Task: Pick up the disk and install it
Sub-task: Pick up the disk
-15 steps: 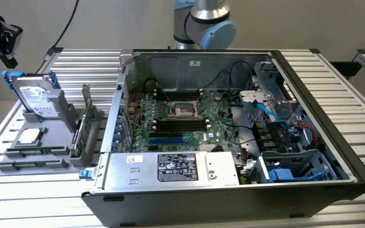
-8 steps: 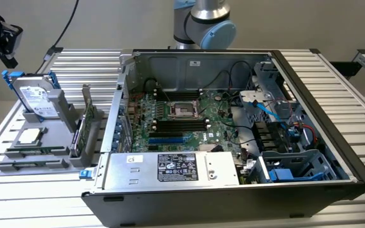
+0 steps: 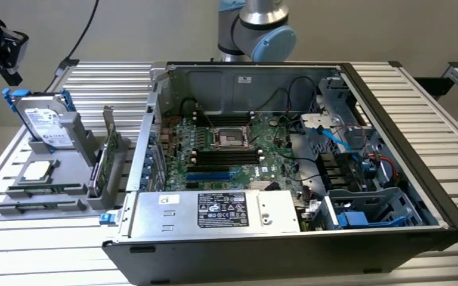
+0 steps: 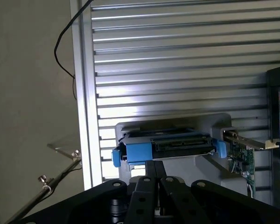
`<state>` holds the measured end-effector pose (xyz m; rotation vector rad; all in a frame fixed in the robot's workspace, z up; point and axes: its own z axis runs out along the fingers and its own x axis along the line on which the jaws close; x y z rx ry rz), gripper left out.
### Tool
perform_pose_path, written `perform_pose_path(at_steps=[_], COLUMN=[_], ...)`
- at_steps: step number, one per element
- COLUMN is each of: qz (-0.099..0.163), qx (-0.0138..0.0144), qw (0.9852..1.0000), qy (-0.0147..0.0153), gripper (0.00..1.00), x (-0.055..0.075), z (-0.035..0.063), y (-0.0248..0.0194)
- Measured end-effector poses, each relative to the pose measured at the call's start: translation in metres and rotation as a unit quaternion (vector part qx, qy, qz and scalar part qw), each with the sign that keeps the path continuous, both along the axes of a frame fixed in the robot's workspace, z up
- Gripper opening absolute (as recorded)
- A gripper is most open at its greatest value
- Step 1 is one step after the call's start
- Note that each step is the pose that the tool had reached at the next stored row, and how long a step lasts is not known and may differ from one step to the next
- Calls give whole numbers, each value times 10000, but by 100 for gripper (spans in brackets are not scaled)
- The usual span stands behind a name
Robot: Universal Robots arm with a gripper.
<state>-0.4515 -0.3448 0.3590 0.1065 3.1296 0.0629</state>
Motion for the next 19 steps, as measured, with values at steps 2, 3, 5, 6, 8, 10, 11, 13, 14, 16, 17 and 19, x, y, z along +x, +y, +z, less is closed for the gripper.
perform_pose_path(at_steps=[2, 3, 5, 6, 8, 10, 11, 13, 14, 16, 17, 19], qz=[53, 100, 240, 321, 474, 615, 687, 825, 894, 1035, 1104, 1239], qx=[1, 3, 9, 12, 18, 31, 37, 49, 55, 67, 72, 88], qw=[10000, 9999, 9997, 9995, 9989, 9981, 9976, 9966, 9960, 9946, 9939, 9922], qy=[0, 0, 0, 0, 0, 2, 4, 8, 10, 14, 16, 19], gripper=[11, 11, 11, 11, 11, 11, 11, 11, 11, 11, 11, 11], x=[0, 1, 0, 0, 0, 0, 0, 0, 0, 0, 0, 0], z=[0, 0, 0, 0, 0, 0, 0, 0, 0, 0, 0, 0], y=[1, 2, 4, 4, 5, 5, 5, 6, 6, 7, 7, 7])
